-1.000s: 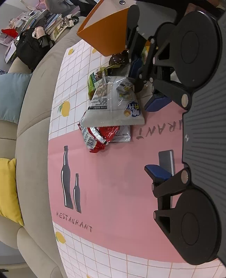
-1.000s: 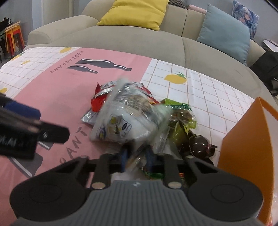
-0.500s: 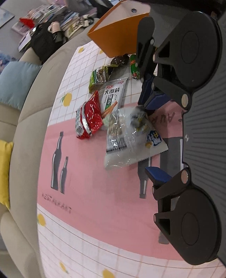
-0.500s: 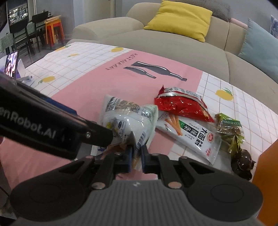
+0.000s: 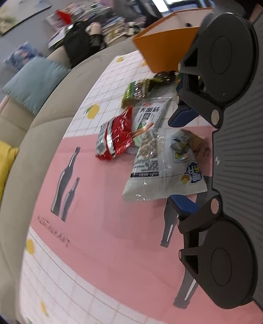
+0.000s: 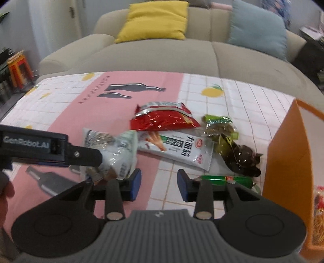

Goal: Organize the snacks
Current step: 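Grasp the clear snack bag with the left tool while the right tool reaches toward the red bag, then lift the clear bag with the left tool while the right tool grasps the red spicy-strip bag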

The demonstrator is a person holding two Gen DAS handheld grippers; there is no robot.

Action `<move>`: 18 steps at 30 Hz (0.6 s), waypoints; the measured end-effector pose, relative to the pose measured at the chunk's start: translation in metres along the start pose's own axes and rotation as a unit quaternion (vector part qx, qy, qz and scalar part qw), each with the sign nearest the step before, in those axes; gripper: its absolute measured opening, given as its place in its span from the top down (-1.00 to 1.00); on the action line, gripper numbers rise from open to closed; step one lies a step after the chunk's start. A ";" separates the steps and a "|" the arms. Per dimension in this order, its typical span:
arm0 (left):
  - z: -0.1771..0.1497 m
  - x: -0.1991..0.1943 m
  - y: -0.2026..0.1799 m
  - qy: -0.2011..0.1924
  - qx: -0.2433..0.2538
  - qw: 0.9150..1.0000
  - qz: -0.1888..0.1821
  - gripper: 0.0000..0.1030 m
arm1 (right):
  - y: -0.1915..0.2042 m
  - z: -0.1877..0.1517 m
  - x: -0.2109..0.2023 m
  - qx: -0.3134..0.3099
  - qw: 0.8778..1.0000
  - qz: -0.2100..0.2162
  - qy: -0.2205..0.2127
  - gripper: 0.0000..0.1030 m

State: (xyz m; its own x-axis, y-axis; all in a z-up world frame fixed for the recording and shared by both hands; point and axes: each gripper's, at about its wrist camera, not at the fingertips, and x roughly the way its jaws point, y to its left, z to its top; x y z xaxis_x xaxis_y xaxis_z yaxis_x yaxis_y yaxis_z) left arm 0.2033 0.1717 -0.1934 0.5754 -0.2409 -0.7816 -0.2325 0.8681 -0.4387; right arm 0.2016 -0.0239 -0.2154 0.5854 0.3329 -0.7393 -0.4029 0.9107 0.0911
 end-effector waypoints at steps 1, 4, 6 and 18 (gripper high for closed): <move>0.001 0.002 0.002 0.000 -0.008 1.000 0.005 -0.72 | 0.003 0.002 0.006 -0.003 1.000 -0.005 0.001 0.28; 0.004 0.011 0.008 0.006 -0.025 1.000 0.009 -0.86 | 0.009 0.005 0.019 -0.004 1.000 0.006 0.005 0.29; 0.005 0.018 0.010 0.011 -0.027 1.000 0.006 -0.87 | 0.012 0.006 0.023 -0.007 1.000 0.016 0.005 0.29; 0.004 0.023 0.013 0.012 -0.034 0.999 -0.032 -0.22 | 0.020 0.006 0.033 -0.039 0.999 0.008 0.012 0.30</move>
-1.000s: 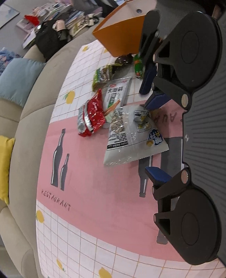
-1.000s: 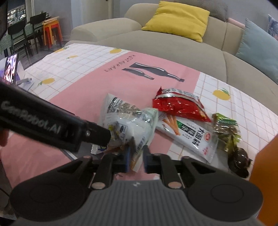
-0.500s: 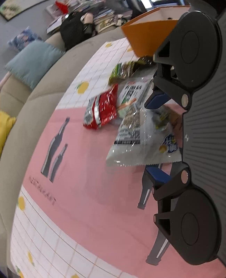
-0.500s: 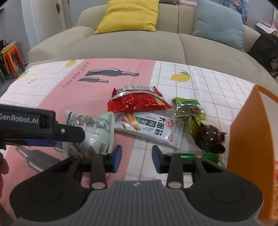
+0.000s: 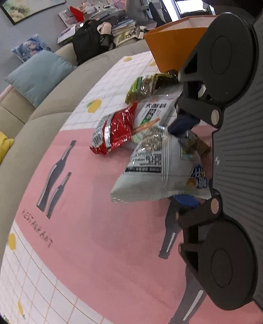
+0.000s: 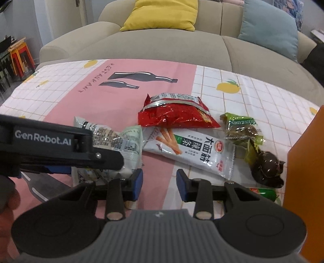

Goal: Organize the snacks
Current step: 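Lift the clear bag with the left tool while the right tool grasps the red spicy-strip bag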

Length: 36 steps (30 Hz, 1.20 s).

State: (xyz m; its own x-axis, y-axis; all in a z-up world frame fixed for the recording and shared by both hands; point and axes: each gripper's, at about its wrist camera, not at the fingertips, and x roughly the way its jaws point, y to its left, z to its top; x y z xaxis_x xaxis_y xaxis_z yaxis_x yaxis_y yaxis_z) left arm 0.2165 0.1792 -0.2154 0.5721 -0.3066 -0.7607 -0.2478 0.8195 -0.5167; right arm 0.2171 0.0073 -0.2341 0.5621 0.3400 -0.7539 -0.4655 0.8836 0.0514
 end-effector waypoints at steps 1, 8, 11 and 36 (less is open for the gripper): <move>0.001 -0.002 -0.001 -0.002 0.001 1.000 0.001 -0.15 | 0.001 0.001 -0.001 -0.007 1.000 -0.002 -0.006 0.30; 0.016 -0.025 0.000 -0.039 0.015 0.998 0.041 -0.09 | 0.016 0.017 0.000 -0.078 0.996 -0.022 -0.048 0.28; 0.023 -0.028 0.001 -0.050 0.030 0.995 0.077 -0.09 | 0.026 0.026 0.007 -0.116 0.991 -0.025 -0.066 0.29; 0.006 -0.048 -0.001 -0.029 0.030 0.996 0.083 -0.09 | 0.044 0.010 -0.018 -0.182 0.981 -0.016 -0.059 1.00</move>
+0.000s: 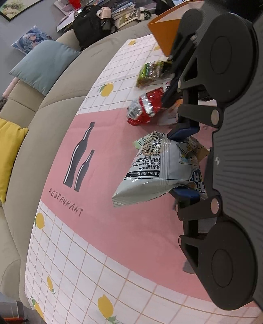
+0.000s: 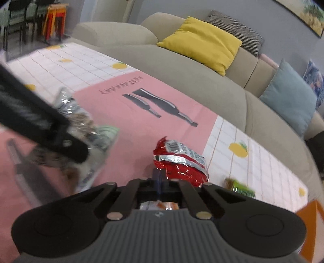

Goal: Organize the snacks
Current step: 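Lift the clear bag with the left tool while the right tool grasps the red spicy-strip bag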

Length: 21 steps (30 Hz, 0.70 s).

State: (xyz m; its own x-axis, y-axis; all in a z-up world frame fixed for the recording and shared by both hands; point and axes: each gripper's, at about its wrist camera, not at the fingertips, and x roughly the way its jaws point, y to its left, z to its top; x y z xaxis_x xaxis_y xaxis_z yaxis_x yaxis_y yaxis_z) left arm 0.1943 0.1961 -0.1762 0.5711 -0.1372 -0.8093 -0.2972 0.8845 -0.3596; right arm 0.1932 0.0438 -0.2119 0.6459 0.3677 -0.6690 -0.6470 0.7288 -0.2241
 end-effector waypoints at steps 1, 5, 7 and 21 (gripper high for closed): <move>-0.004 -0.002 -0.002 0.003 0.003 1.000 0.004 -0.09 | 0.000 -0.006 -0.010 0.006 1.000 0.010 0.002 1.00; -0.019 -0.009 -0.010 0.012 0.007 1.000 0.011 -0.09 | -0.001 -0.030 -0.039 0.040 0.998 0.049 0.026 1.00; -0.026 -0.012 -0.014 0.021 0.010 1.000 0.005 -0.09 | -0.001 -0.044 -0.051 0.056 0.995 0.063 0.046 1.00; -0.056 -0.015 -0.036 0.054 0.047 0.997 0.018 -0.09 | -0.028 -0.105 -0.081 0.191 0.967 0.075 0.153 1.00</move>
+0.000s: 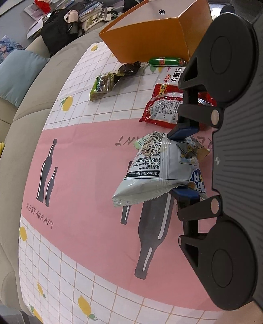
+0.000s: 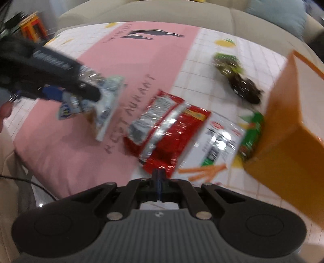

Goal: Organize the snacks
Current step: 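Lift the clear bag with the left tool while the right tool grasps the red spicy-strip bag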

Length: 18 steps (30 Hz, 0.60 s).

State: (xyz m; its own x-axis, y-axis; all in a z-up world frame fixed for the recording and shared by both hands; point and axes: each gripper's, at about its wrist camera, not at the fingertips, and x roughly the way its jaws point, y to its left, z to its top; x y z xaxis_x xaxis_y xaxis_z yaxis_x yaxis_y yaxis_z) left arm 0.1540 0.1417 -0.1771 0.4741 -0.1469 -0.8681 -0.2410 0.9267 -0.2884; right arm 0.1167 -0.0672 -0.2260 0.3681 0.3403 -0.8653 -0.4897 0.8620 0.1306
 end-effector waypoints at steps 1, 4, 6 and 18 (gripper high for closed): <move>-0.001 0.000 0.000 0.000 0.001 1.000 0.000 -0.09 | -0.003 0.001 -0.002 0.011 1.000 0.003 -0.005 0.96; -0.002 0.000 0.001 -0.001 0.001 1.000 0.001 -0.10 | -0.005 0.002 -0.010 0.024 0.999 0.008 -0.032 0.82; -0.003 0.000 0.000 0.000 0.002 1.000 0.001 -0.10 | -0.004 0.003 -0.011 0.036 0.998 0.007 -0.050 0.40; 0.001 0.010 0.004 0.004 -0.002 1.000 0.002 -0.10 | -0.005 0.039 0.008 0.102 0.993 -0.009 -0.065 -0.70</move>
State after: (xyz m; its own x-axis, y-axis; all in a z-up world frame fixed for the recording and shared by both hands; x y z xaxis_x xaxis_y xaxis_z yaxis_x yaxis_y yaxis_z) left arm 0.1586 0.1444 -0.1869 0.4664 -0.1457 -0.8725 -0.2469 0.9257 -0.2865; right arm 0.1535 -0.0539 -0.2149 0.4809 0.3575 -0.8006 -0.3160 0.9224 0.2221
